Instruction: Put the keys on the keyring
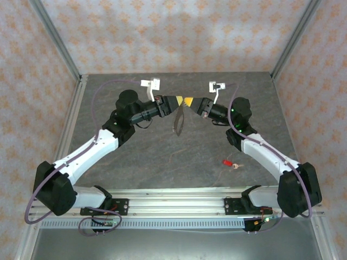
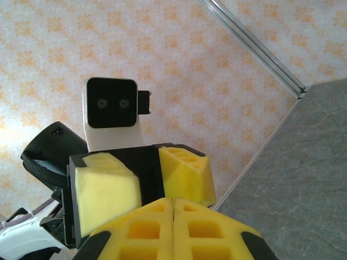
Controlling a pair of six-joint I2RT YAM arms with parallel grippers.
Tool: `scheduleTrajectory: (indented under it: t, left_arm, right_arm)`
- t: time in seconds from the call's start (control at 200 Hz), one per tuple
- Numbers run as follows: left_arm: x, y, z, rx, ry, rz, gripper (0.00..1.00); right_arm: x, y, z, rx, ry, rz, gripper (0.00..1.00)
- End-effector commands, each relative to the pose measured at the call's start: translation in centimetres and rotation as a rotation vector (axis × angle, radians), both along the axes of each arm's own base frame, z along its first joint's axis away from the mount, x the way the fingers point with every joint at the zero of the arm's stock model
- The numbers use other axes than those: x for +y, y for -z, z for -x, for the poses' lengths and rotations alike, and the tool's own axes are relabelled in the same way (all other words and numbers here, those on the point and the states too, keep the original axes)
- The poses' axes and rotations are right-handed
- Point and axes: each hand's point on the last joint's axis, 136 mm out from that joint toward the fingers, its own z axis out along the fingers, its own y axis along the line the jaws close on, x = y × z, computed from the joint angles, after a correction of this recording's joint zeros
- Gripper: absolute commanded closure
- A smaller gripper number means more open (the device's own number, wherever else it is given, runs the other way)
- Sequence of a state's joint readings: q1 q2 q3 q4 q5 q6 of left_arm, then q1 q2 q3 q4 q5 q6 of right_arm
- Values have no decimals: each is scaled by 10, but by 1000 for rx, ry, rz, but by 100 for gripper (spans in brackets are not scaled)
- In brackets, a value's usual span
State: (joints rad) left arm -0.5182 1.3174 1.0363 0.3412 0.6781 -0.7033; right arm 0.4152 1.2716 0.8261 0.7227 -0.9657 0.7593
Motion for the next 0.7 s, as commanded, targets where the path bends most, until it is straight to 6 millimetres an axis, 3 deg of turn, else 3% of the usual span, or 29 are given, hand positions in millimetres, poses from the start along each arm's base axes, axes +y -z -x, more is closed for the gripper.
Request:
scheduleTrajectory:
  t: [0.0,0.375,0.56,0.696]
  left_arm:
    - [-12,-11,7,-43,55,26,59]
    - [-24,-12,20,-59,108,30,80]
    - [-30,-14,30,-79,156,24,97]
    - [-32,-11,35,-85,169,3,97]
  right_arm:
    - [0,-16,8,-75,-24,-31,100]
    - [-2,-6,2,-54,14,-11,100]
    - [-3,-3,-2,-44,31,-4,100]
    - [-3,0,-3,-36,36,7,100]
